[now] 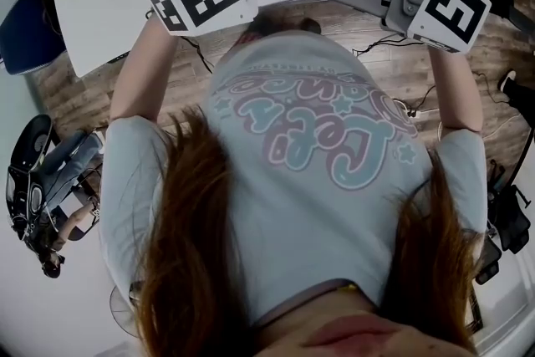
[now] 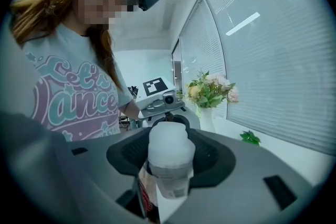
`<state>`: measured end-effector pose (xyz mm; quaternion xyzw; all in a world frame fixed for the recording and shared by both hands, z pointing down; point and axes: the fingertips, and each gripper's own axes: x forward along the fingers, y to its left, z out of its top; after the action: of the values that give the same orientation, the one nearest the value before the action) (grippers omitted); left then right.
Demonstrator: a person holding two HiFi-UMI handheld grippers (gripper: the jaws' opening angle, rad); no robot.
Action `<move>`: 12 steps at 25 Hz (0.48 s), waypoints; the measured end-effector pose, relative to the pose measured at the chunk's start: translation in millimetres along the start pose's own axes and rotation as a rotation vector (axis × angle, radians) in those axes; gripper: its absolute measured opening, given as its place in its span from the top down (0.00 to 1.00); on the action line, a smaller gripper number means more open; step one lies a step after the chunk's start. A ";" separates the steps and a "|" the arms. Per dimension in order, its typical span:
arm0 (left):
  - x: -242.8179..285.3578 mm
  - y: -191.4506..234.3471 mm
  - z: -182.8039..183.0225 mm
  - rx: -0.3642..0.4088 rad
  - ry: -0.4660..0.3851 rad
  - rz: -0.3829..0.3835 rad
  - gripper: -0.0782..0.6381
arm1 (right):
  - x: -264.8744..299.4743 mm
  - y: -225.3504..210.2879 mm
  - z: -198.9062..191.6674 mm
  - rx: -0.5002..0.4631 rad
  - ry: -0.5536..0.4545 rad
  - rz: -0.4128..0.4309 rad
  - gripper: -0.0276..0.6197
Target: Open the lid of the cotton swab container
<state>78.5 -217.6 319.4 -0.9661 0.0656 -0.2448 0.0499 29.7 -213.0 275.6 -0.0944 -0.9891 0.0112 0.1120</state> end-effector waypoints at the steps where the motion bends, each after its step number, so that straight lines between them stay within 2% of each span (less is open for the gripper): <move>1: 0.3 -0.8 0.7 -0.008 -0.004 -0.007 0.62 | -0.3 0.6 -0.3 -0.003 0.004 -0.002 0.61; 8: 2.0 -2.4 -0.8 -0.017 0.007 -0.007 0.62 | -3.0 0.8 -4.6 0.027 -0.024 -0.026 0.61; 12: 1.5 0.9 -1.0 -0.031 0.007 0.003 0.62 | -3.9 -3.8 3.7 -0.038 -0.061 -0.089 0.59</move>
<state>79.3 -218.8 320.9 -0.9657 0.0707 -0.2473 0.0352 31.9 -217.5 271.3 -0.0519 -0.9954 -0.0097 0.0805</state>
